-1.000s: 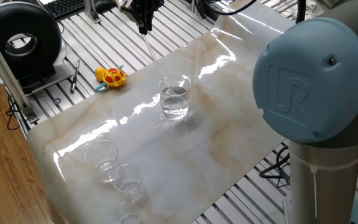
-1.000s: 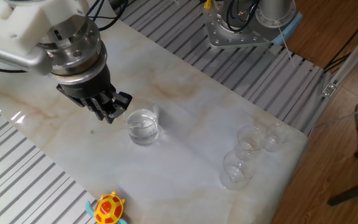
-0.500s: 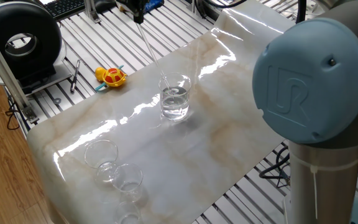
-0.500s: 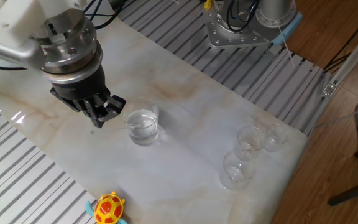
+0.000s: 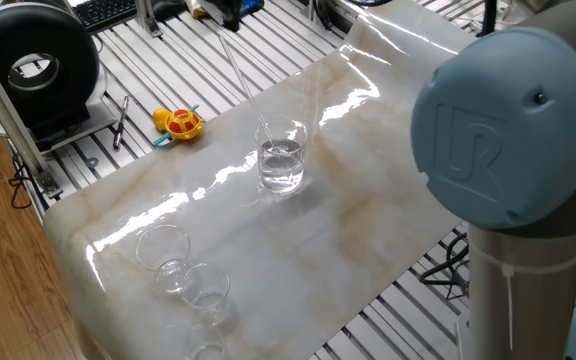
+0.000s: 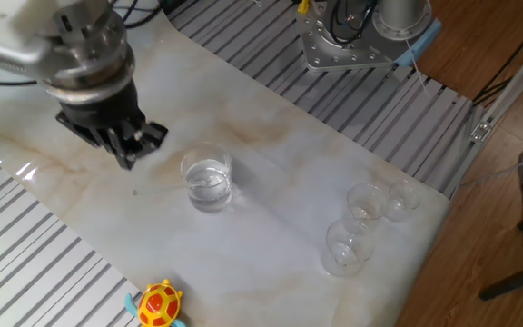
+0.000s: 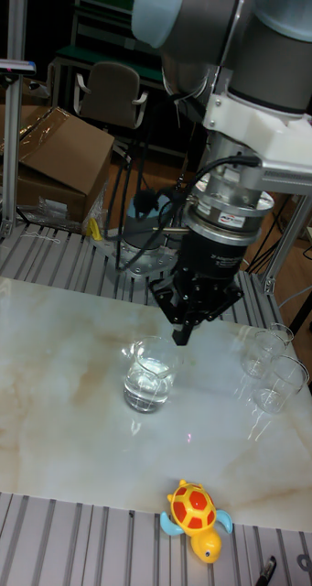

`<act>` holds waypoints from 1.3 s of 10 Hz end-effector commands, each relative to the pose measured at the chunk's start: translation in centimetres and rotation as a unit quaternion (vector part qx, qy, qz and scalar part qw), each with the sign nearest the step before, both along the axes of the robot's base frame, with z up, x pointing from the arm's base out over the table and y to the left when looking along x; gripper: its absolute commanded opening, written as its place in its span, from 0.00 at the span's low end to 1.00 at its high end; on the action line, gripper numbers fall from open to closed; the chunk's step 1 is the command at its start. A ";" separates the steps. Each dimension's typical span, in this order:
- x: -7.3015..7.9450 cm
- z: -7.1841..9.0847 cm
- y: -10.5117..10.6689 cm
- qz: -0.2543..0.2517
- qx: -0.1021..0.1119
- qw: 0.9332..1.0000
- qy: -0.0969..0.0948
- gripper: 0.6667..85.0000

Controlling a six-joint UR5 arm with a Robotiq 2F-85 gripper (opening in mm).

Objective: Stir the beaker with a glass rod

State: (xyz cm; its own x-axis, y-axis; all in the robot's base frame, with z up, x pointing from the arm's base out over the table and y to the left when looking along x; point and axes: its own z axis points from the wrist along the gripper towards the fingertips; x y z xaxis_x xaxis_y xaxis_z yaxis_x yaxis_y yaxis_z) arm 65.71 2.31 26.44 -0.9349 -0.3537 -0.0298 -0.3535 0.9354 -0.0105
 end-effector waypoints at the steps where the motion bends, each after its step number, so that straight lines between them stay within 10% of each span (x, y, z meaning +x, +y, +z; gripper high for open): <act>1: -0.4 0.1 -1.3 0.004 0.005 1.000 -0.008 0.00; 5: -0.1 0.1 -2.5 -0.040 -0.013 0.999 -0.015 0.00; 8: -0.6 -2.7 -5.0 -0.066 0.027 0.997 -0.034 0.00; 13: -2.6 -4.3 -6.1 -0.098 0.029 0.995 0.004 0.00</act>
